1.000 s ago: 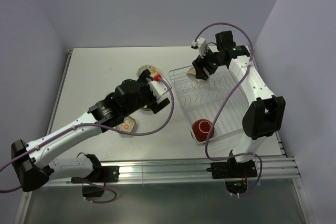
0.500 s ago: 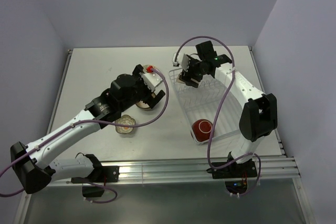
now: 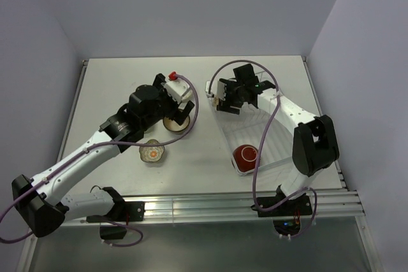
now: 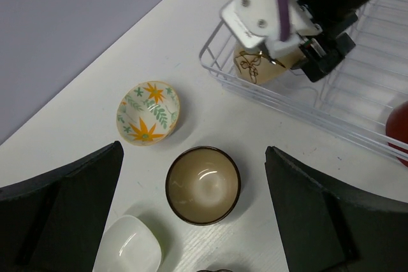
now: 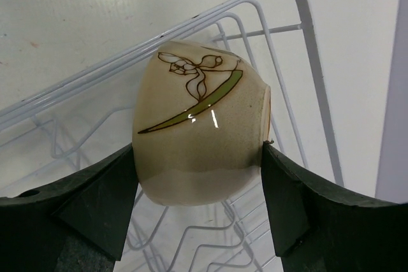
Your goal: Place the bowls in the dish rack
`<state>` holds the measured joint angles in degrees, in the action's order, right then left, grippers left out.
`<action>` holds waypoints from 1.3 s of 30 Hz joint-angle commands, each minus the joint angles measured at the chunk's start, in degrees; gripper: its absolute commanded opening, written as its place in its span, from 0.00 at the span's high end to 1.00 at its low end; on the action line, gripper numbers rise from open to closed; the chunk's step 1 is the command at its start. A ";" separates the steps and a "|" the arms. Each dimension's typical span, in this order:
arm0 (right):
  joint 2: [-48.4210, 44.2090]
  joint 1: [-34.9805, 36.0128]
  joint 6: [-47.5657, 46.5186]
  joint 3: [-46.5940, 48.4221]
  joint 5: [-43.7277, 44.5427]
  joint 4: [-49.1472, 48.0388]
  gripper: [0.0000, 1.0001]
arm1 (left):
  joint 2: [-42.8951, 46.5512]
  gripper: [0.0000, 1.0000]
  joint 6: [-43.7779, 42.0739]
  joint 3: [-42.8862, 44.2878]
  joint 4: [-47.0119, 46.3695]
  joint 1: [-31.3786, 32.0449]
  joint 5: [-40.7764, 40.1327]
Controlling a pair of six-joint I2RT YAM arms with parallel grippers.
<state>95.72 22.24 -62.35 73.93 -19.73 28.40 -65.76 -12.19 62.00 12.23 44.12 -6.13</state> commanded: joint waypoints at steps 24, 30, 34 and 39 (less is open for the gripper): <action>-7.39 2.90 -12.80 -9.24 4.87 -10.74 0.38 | -0.78 0.00 7.53 3.13 1.66 -9.93 5.52; -8.27 3.34 -13.85 -10.56 5.40 -10.74 0.19 | -0.78 0.01 7.53 3.04 2.27 -10.63 5.60; -8.89 3.34 -14.38 -10.56 5.49 -10.21 0.12 | -1.39 0.01 8.05 3.39 3.06 -11.25 5.60; -9.85 3.51 -15.61 -10.82 4.87 -9.51 0.03 | -1.48 0.01 8.67 3.22 3.41 -12.21 7.10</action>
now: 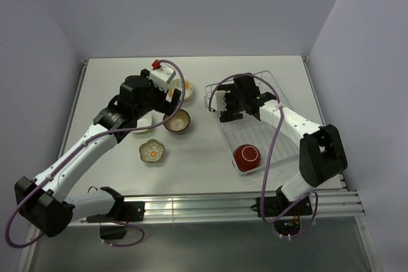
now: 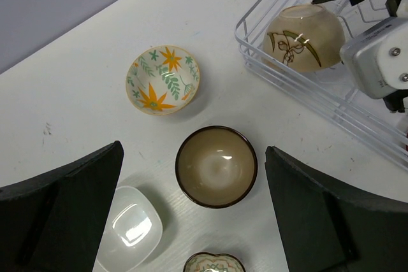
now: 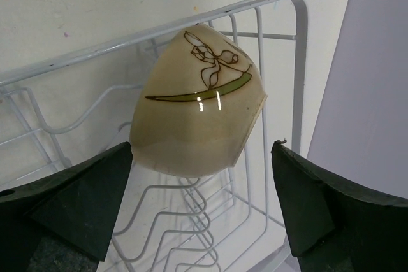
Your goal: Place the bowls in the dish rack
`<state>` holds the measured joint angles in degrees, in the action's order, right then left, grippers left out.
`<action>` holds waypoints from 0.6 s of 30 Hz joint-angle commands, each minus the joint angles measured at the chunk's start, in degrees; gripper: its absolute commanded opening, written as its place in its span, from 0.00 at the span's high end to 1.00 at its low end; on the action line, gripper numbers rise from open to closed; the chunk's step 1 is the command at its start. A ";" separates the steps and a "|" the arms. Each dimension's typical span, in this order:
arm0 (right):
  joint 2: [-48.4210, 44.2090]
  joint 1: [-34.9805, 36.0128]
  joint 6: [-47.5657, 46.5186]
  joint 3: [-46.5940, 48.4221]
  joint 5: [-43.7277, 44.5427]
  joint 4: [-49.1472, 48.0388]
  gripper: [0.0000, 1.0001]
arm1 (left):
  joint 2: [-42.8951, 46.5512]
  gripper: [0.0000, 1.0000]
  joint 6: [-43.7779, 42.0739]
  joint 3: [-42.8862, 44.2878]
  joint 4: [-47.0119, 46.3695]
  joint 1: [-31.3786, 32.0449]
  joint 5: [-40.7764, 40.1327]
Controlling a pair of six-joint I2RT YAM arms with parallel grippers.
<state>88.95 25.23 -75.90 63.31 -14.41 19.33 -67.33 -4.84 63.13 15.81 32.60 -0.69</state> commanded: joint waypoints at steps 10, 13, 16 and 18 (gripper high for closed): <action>-5.97 0.43 -0.04 2.08 -1.76 1.41 0.00 | -5.69 0.01 0.19 6.20 3.78 -5.00 7.27; -8.70 0.17 0.75 1.64 -2.19 1.76 0.00 | -10.95 0.03 -0.43 10.24 7.12 -6.32 6.85; -10.90 -0.45 4.26 2.17 -2.37 1.76 0.00 | -17.10 0.05 0.79 14.72 9.58 -8.95 7.89; -11.43 -1.85 9.15 4.44 -3.16 2.46 0.00 | -20.63 0.07 3.51 19.01 10.81 -12.29 11.13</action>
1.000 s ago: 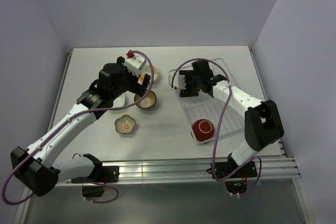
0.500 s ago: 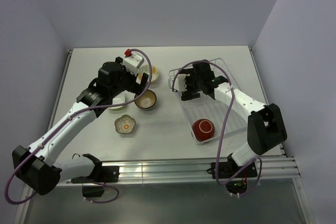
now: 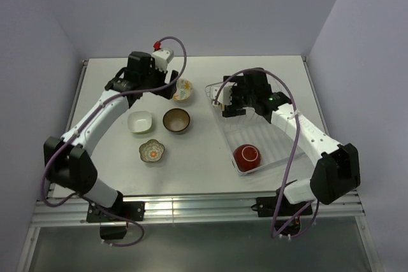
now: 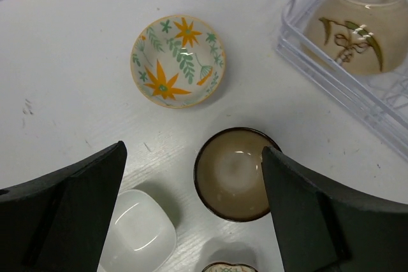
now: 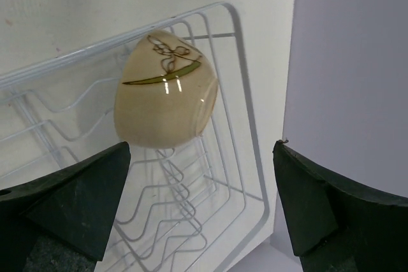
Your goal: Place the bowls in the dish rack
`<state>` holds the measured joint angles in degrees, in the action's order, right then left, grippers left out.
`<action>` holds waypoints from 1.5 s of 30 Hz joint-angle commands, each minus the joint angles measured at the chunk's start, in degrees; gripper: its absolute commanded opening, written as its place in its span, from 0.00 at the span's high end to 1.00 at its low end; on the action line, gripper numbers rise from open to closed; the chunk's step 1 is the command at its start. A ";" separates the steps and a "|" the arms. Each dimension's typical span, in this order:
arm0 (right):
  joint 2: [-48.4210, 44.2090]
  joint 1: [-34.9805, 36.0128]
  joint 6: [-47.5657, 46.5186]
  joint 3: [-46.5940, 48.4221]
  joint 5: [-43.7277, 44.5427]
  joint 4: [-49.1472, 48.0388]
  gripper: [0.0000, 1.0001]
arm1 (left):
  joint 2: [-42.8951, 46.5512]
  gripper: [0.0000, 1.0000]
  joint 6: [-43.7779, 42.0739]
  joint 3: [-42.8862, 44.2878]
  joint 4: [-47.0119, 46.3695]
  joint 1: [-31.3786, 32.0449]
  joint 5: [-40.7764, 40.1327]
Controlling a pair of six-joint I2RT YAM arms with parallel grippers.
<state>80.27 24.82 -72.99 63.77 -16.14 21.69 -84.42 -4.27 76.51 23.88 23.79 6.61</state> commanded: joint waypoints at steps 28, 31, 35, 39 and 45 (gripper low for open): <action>-6.62 -20.95 60.95 10.33 -14.71 11.18 0.00 | -35.72 0.26 22.73 19.38 -1.38 -10.70 7.28; -6.53 -21.30 61.83 10.50 -14.88 11.88 0.00 | -36.95 0.28 23.26 19.20 -1.99 -10.70 7.19; -6.44 -21.74 63.23 10.94 -15.67 12.32 0.00 | -38.62 0.34 24.57 19.82 -2.78 -10.70 8.06; -5.83 -21.92 65.25 11.29 -16.55 12.93 0.00 | -40.03 0.41 26.07 20.52 -4.28 -10.70 9.38; -4.68 -22.80 68.33 12.87 -19.27 13.81 0.00 | -41.96 0.72 26.33 21.84 -4.28 -10.70 10.44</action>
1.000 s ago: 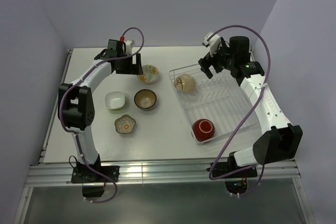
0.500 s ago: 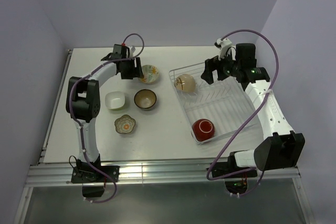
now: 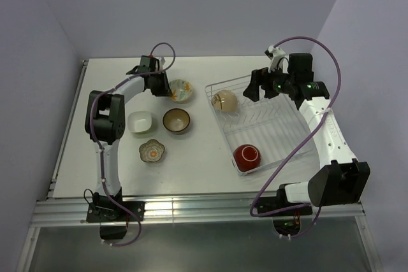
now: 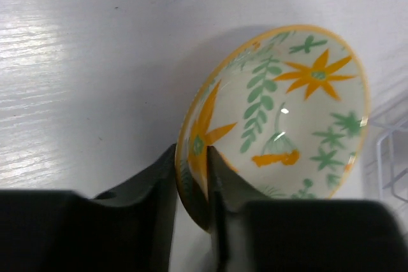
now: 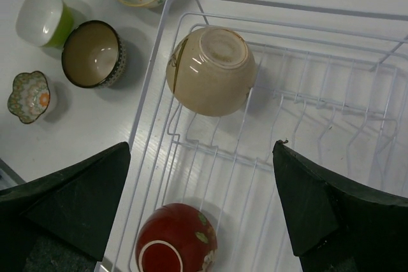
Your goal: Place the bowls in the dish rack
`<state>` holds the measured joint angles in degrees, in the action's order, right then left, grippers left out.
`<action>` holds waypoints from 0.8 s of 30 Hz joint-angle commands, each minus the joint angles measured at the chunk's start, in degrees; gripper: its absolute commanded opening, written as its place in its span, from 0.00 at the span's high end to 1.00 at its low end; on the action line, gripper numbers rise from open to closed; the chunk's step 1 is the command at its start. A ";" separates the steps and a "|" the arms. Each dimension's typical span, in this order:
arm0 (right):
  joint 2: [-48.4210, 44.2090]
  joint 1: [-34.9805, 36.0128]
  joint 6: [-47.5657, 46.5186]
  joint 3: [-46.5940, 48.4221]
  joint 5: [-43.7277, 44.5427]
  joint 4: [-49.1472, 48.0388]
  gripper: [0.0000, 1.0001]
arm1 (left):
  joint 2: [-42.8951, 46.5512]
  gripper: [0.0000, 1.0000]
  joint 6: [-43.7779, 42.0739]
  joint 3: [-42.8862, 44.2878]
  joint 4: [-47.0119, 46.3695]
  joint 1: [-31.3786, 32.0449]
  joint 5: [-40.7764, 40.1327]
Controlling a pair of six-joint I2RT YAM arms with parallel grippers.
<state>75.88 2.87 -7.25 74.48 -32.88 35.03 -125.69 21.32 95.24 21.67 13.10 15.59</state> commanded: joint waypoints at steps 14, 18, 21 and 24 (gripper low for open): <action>-3.10 -1.38 12.85 1.55 -6.41 -4.34 0.10 | 7.55 1.00 -0.23 4.95 -3.38 -0.27 2.34; -3.46 -0.59 16.91 4.00 -4.56 -8.48 0.21 | 12.57 1.00 -0.67 11.53 1.68 -0.10 -0.21; -1.70 0.20 19.10 8.04 -4.38 -9.53 0.24 | 14.32 1.00 -1.81 17.25 5.73 0.96 -1.00; -0.47 1.17 20.17 10.86 -3.86 -10.59 0.25 | 17.48 1.00 -2.25 17.61 6.28 2.54 -1.88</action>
<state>75.40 2.90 9.91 80.62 -37.28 29.54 -116.64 20.21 109.10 27.70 13.69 13.82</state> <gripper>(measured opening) 0.750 0.053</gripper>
